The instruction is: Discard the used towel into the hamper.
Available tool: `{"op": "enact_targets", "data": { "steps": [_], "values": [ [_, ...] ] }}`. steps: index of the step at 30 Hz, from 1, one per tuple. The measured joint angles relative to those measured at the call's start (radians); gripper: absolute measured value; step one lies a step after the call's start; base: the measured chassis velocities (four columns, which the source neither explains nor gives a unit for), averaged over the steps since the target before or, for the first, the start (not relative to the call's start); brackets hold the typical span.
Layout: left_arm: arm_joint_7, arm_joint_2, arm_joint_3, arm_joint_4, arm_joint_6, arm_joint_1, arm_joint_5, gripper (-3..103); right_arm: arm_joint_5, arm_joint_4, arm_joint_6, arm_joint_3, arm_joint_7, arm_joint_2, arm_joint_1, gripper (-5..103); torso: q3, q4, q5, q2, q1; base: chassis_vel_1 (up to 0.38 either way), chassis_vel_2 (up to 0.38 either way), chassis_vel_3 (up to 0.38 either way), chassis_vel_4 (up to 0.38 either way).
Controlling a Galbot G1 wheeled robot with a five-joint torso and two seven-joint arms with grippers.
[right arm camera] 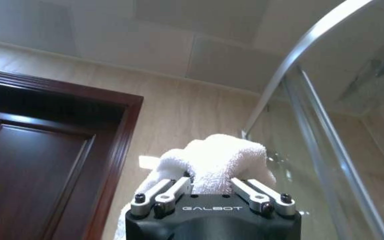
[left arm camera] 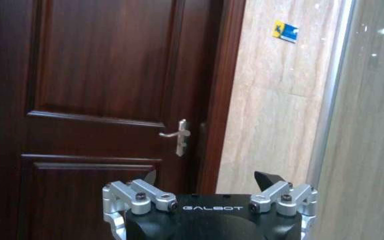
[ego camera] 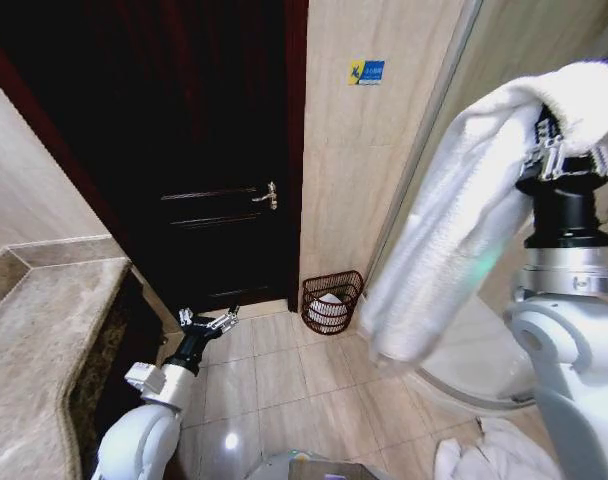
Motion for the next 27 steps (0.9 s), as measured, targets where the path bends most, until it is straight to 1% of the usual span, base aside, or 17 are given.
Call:
{"op": "enact_targets", "data": {
  "steps": [7, 9, 22, 27],
  "values": [
    [0.0, 0.0, 0.0, 0.0, 0.0, 0.0, 0.0, 99, -0.006, -0.02, -0.01, -0.02, -0.016, 0.006, 0.012, 12, 0.0, 0.0002, -0.0003, 0.0, 0.0, -0.024, -0.03, 0.017, 0.011],
    [0.0, 0.0, 0.0, 0.0, 0.0, 0.0, 0.0, 99, -0.007, -0.025, -0.013, -0.025, -0.023, 0.006, 0.016, 12, 0.0, 0.0003, -0.001, 0.0, 0.0, 0.0, 0.0, 0.0, 0.0],
    [0.0, 0.0, 0.0, 0.0, 0.0, 0.0, 0.0, 99, -0.007, -0.047, -0.015, -0.038, -0.033, -0.005, 0.032, 12, 0.0, 0.0002, -0.0004, 0.0, 0.0, 0.0, 0.0, 0.0, 0.0],
    [0.0, 0.0, 0.0, 0.0, 0.0, 0.0, 0.0, 99, -0.007, -0.056, -0.015, -0.043, -0.034, -0.006, 0.04, 12, 0.0, 0.0003, -0.0004, 0.0, 0.0, -0.06, 0.078, 0.055, -0.079]
  ]
}}
